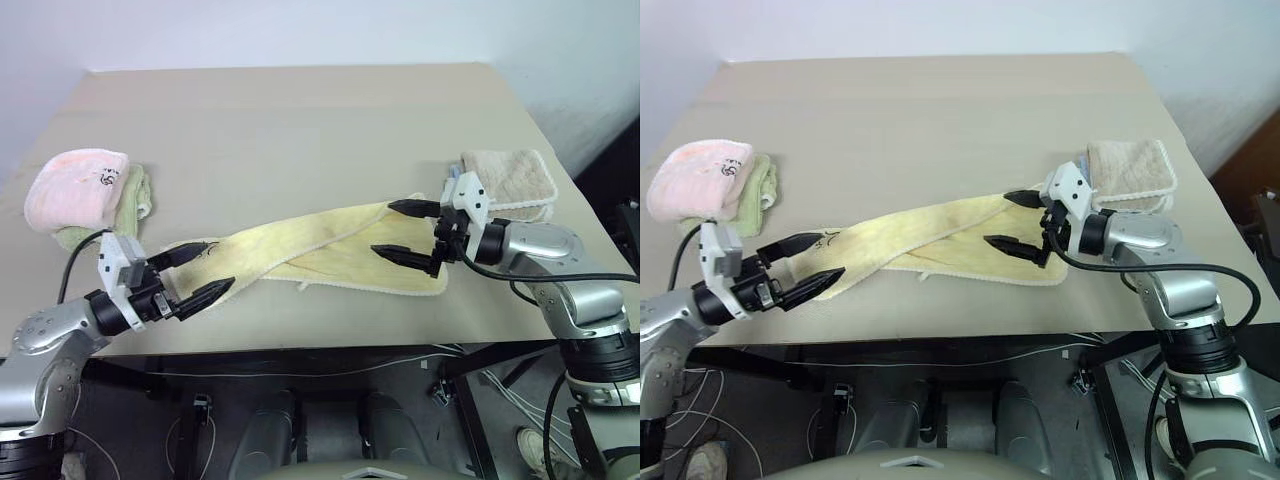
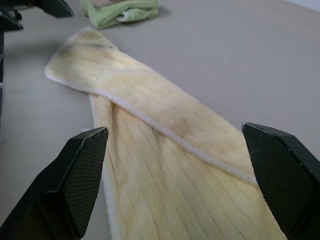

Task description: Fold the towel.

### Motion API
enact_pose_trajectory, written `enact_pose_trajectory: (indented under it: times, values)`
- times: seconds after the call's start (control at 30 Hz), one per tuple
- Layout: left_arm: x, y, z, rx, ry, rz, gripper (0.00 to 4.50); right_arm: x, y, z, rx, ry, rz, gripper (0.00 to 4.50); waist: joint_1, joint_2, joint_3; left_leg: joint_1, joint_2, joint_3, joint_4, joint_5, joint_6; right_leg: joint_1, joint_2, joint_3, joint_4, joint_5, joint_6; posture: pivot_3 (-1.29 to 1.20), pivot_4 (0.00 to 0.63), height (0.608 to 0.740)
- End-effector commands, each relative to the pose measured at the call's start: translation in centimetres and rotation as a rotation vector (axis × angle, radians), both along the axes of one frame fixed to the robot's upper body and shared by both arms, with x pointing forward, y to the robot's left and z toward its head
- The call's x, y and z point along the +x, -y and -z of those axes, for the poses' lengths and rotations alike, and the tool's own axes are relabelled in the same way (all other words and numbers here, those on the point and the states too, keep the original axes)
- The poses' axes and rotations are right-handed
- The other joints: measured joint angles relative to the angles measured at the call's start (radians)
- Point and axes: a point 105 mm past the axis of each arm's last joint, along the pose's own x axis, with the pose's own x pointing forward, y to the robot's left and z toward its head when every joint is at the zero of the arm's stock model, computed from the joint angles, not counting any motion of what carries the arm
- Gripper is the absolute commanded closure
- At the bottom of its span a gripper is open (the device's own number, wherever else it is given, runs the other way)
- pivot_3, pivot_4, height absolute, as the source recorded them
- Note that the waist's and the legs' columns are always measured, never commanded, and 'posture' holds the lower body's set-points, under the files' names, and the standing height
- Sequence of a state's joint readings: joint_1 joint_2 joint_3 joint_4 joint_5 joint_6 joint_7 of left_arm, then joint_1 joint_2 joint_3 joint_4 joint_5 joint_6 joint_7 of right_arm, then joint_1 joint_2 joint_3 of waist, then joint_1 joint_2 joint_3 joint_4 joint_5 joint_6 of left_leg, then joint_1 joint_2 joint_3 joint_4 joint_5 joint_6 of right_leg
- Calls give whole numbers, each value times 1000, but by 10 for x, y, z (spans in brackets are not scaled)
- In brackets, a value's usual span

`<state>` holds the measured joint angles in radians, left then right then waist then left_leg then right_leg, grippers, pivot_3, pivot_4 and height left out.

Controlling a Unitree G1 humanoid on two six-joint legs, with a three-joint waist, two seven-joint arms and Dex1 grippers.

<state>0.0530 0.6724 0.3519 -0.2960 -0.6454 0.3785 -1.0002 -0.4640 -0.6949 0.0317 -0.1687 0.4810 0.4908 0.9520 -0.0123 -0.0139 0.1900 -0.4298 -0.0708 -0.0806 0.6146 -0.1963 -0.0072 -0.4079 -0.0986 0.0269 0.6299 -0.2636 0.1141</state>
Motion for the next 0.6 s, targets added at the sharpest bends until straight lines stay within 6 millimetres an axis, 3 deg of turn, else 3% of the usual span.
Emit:
enact_pose_trajectory:
  times: [0.03,0.27,0.47,0.6]
  values:
    - [0,8,-5,21,52,31,35,2,-5,-11,-2,64,-25,0,1,0,0,0,0,0,0,0,0,0,0,0,0,0,0,0,150,740]
    - [9,18,-6,-1,72,58,35,12,-2,-16,24,74,17,0,2,0,0,1,0,0,0,0,0,1,0,0,0,0,0,0,150,740]
    - [13,24,-1,4,78,87,35,43,16,-7,-73,40,161,0,-1,0,0,1,0,0,0,0,0,1,0,0,0,0,0,0,150,740]
    - [16,33,1,4,88,106,35,53,28,-8,-138,40,143,0,0,0,0,2,0,0,0,0,0,1,0,0,1,0,1,0,150,740]
